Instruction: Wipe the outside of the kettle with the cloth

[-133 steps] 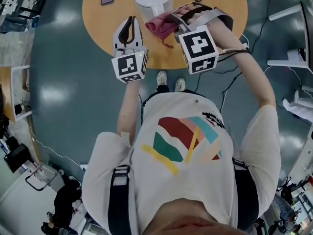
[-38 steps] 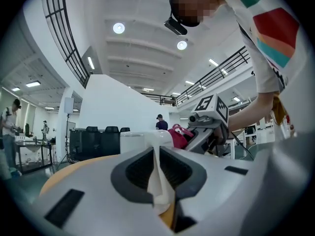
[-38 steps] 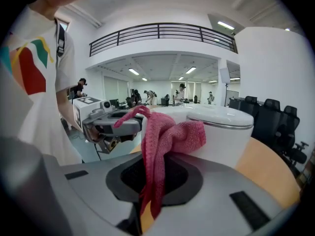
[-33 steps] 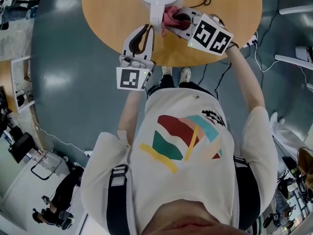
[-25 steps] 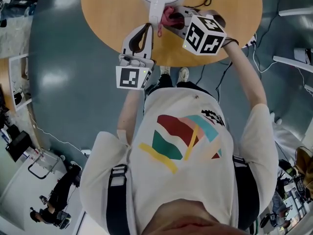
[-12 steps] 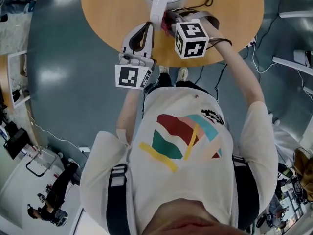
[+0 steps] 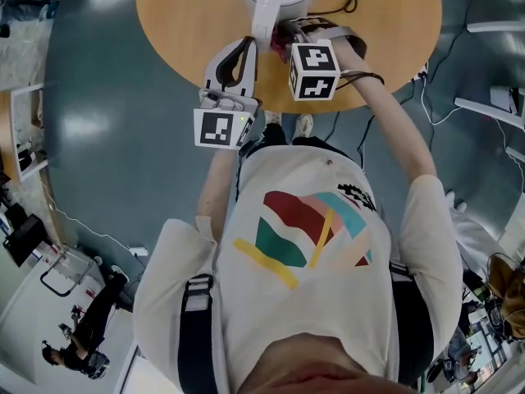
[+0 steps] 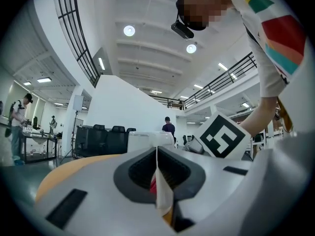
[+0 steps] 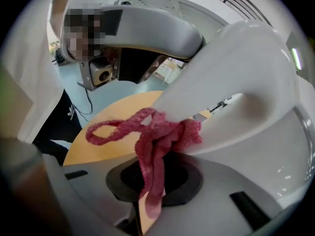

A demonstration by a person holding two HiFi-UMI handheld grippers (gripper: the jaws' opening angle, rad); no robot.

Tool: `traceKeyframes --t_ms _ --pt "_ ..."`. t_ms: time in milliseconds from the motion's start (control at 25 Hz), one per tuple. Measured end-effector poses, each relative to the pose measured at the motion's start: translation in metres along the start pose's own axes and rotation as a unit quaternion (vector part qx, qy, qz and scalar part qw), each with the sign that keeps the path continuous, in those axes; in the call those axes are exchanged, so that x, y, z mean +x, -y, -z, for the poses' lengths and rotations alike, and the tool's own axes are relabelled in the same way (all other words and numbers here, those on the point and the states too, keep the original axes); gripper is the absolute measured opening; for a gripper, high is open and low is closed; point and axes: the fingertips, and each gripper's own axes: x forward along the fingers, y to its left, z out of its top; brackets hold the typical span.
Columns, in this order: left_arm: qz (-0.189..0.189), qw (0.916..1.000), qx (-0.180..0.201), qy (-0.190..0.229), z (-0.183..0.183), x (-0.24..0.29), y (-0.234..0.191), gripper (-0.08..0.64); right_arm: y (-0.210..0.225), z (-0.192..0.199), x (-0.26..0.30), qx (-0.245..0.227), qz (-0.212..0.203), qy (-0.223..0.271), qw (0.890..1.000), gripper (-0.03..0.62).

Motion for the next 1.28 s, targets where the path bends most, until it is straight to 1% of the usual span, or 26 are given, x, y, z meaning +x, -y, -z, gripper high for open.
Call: traceKeyframes --t_ms 120,200,280,400,480,520,600,680,760,800,840,920,960,1040,1160,1240,1280 --pt "0.005 1.0000 0.005 -0.005 -0.002 -0.001 0.000 0.044 0.001 0.001 -0.003 0.030 0.023 -0.004 0.999 0.038" --pt "0.002 0.9999 0.008 -0.008 -0.003 -0.004 -0.001 0.044 0.001 0.001 -0.005 0.042 0.036 -0.008 0.998 0.038" --pt "-0.003 0.9999 0.010 -0.010 -0.005 -0.008 -0.002 0.044 -0.002 0.005 -0.009 0.049 0.040 -0.017 0.998 0.038" --pt "-0.005 0.9998 0.012 -0.012 -0.007 -0.014 -0.002 0.044 -0.008 0.022 -0.013 0.064 0.043 -0.043 0.996 0.038" --pt "-0.005 0.9998 0.012 -0.013 -0.006 -0.017 0.001 0.044 -0.011 0.038 -0.018 0.091 0.051 -0.053 0.993 0.038" --pt "-0.004 0.9998 0.013 -0.012 -0.007 -0.018 0.002 0.044 -0.012 0.044 -0.023 0.114 0.057 -0.051 0.991 0.038" --pt "-0.002 0.9999 0.015 -0.006 -0.011 -0.018 0.005 0.046 -0.010 0.051 -0.036 0.175 0.069 -0.031 0.982 0.038" --pt "0.005 0.9999 0.016 0.001 -0.017 -0.018 0.009 0.046 -0.005 0.053 -0.054 0.239 0.084 0.000 0.967 0.038" --pt "0.015 0.9998 0.014 0.006 -0.022 -0.017 0.015 0.048 0.001 0.052 -0.073 0.285 0.103 0.029 0.952 0.038" --pt "0.018 0.9997 0.012 0.007 -0.024 -0.016 0.018 0.072 0.004 0.051 -0.082 0.301 0.114 0.040 0.946 0.038" --pt "0.019 0.9998 0.010 0.006 -0.025 -0.014 0.021 0.119 0.007 0.050 -0.090 0.310 0.124 0.049 0.941 0.038" --pt "0.006 1.0000 0.006 -0.003 -0.023 -0.008 0.023 0.230 0.009 0.050 -0.105 0.317 0.142 0.058 0.936 0.038" --pt "-0.004 0.9999 0.004 -0.010 -0.020 -0.004 0.023 0.259 0.009 0.049 -0.111 0.317 0.148 0.061 0.935 0.038" --pt "-0.019 0.9993 0.005 -0.032 -0.013 0.003 0.023 0.264 0.007 0.049 -0.121 0.315 0.157 0.064 0.934 0.038" --pt "-0.038 0.9970 0.025 -0.062 -0.003 0.010 0.018 0.264 0.003 0.050 -0.129 0.317 0.167 0.064 0.931 0.038" --pt "-0.049 0.9954 0.043 -0.070 -0.003 0.011 0.012 0.263 0.001 0.054 -0.131 0.321 0.169 0.063 0.930 0.038" --pt "-0.048 0.9950 0.053 -0.070 -0.003 0.010 0.010 0.263 0.000 0.056 -0.132 0.322 0.169 0.062 0.930 0.038"
